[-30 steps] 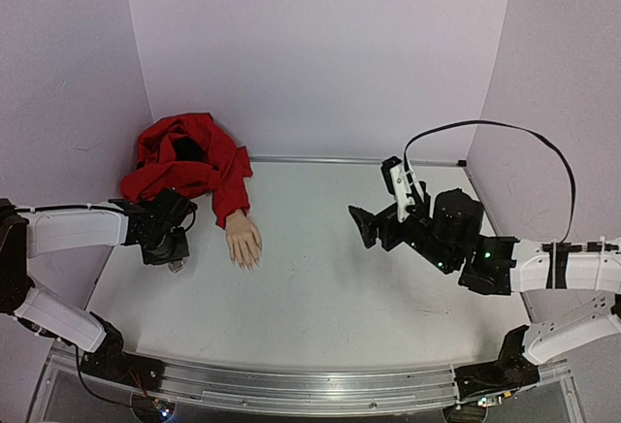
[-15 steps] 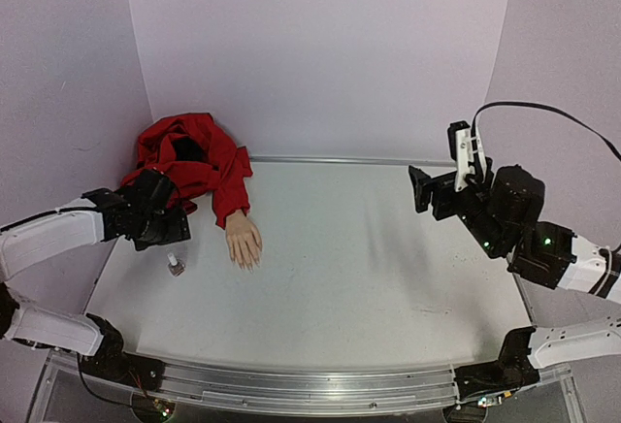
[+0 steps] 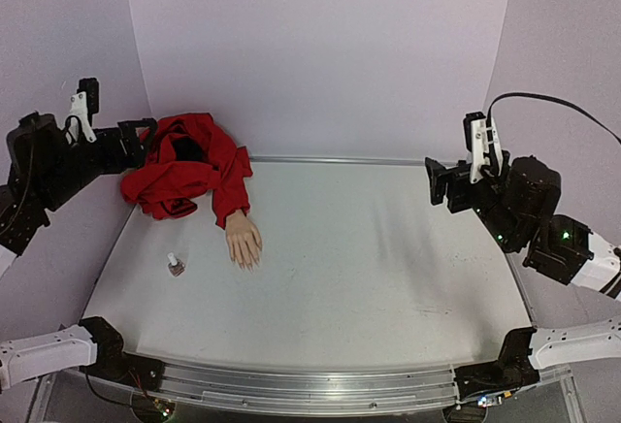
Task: Paint the nails
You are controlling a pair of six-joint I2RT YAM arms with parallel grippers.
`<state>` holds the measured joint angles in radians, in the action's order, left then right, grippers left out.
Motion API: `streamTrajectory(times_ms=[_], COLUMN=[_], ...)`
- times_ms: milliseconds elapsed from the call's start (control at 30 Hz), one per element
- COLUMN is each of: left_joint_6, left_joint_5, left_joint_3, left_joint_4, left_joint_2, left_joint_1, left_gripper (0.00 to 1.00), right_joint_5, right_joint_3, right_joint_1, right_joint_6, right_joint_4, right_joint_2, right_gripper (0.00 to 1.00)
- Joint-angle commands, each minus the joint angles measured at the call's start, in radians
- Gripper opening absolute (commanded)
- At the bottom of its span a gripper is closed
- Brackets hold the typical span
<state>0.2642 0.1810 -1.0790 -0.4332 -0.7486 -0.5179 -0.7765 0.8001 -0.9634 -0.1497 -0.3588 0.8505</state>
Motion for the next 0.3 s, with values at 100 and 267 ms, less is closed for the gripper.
streamTrajectory(times_ms=[100, 267], left_joint_6=[-0.180, -0.189], left_joint_5=[-0.066, -0.071], left_joint_3=[-0.051, -0.056], left_joint_4=[0.143, 0.142], left_joint_2=[0.086, 0.095], left_joint_1=[0.003, 0.004], left_gripper=[0.99, 0.99], right_joint_5=[-0.071, -0.087], right_joint_3=[0.071, 0.051], right_joint_1=[0.001, 0.002], right_joint_6=[0.010, 0.022], right_joint_4=[-0.006, -0.012], right_joint_2=[-0.037, -0.064], right_gripper=[0.98, 0.98])
